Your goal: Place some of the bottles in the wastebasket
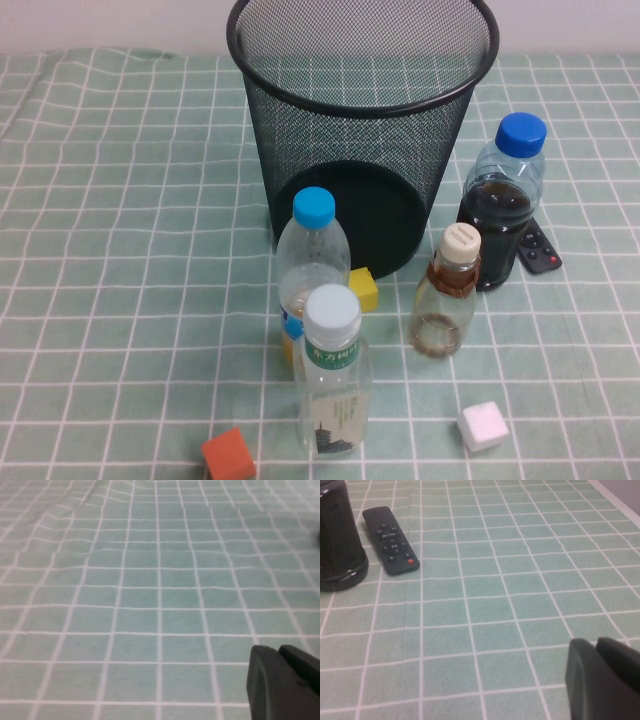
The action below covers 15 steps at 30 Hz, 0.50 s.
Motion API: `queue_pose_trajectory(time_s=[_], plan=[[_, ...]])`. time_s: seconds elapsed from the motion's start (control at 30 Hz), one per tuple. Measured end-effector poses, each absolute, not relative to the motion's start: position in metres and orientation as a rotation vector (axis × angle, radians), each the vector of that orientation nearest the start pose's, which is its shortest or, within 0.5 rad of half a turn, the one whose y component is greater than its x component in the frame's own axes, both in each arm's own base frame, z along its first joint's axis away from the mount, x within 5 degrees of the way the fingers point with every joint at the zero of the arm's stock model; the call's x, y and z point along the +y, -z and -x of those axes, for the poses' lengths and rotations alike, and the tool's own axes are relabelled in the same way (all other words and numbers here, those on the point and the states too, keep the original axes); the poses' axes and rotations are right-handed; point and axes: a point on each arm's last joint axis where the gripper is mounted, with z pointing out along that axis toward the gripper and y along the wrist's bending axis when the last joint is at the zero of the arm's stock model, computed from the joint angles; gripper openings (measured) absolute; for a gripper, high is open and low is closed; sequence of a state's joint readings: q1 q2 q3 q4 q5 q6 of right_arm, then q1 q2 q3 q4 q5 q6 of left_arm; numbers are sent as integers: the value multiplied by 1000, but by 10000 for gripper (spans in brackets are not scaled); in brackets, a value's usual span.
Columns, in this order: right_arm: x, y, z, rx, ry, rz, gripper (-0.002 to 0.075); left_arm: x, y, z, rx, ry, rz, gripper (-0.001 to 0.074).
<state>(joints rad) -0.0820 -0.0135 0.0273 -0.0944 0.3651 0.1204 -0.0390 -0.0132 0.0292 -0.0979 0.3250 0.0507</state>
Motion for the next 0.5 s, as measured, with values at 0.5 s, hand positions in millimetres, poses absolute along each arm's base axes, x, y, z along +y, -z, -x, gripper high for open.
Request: queue_pose_trajectory(time_s=[0.5], plan=[[-7,-172,-52,1857,66,-129,-1,-11,-188,-55,1660,534,368,-4]])
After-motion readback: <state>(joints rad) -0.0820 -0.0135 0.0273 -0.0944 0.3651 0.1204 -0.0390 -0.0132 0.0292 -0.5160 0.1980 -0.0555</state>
